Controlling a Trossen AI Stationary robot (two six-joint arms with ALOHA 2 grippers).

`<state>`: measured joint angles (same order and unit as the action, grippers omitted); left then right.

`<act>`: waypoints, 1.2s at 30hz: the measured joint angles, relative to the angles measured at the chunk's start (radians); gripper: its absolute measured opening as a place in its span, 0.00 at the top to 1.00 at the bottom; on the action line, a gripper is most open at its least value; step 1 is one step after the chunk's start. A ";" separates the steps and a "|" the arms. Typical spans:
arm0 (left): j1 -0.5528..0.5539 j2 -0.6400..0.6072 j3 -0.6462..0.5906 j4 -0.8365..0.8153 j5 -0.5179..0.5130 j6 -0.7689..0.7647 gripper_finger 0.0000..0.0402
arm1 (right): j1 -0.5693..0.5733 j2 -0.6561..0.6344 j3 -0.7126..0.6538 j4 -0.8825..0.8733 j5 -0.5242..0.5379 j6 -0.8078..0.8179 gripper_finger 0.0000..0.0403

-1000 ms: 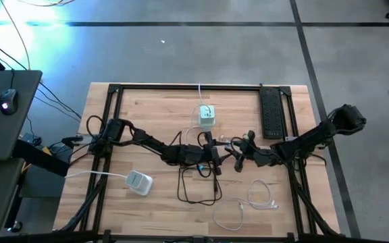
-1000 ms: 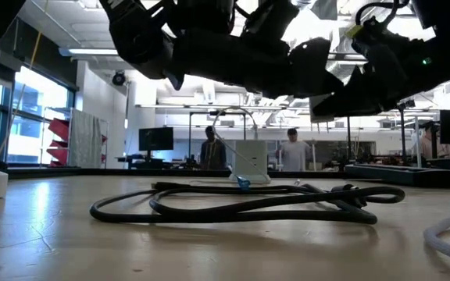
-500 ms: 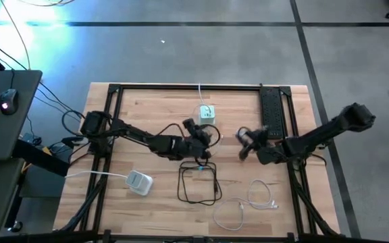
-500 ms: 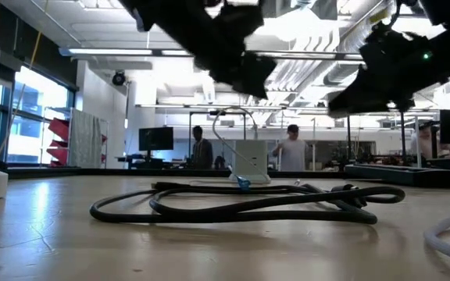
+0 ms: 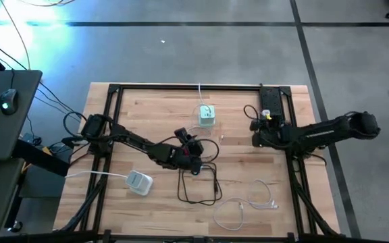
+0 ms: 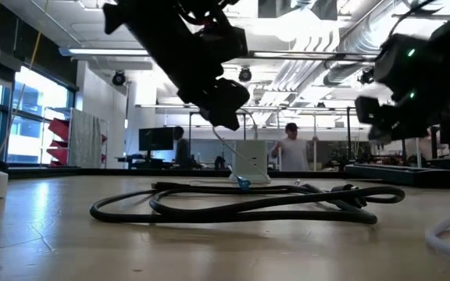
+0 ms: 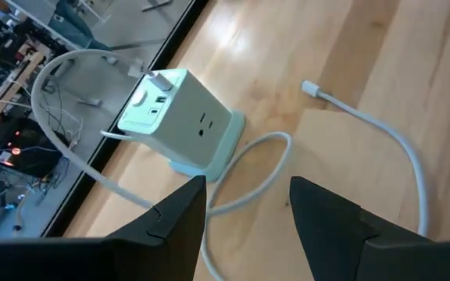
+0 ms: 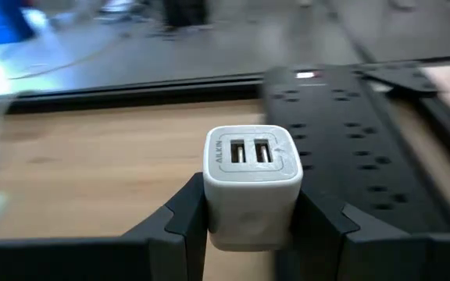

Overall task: Insert USB
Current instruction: Insert the white charger adapter into the black outlet extension

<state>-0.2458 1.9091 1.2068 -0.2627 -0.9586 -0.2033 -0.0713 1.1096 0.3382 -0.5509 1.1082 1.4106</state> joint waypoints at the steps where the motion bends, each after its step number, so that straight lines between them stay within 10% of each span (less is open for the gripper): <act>1: -0.006 0.000 0.000 -0.015 -0.012 -0.005 0.59 | -0.020 0.012 -0.005 0.001 0.000 0.004 0.71; 17: -0.046 0.000 -0.001 -0.065 -0.152 -0.032 0.59 | -0.119 0.059 -0.134 0.254 0.009 -0.031 0.71; 36: -0.046 0.000 -0.001 -0.065 -0.155 -0.031 0.59 | -0.083 0.041 -0.027 0.080 -0.012 -0.057 0.71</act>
<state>-0.2916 1.9091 1.2060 -0.3279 -1.1133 -0.2344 -0.1538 1.1503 0.3110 -0.4712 1.0958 1.3534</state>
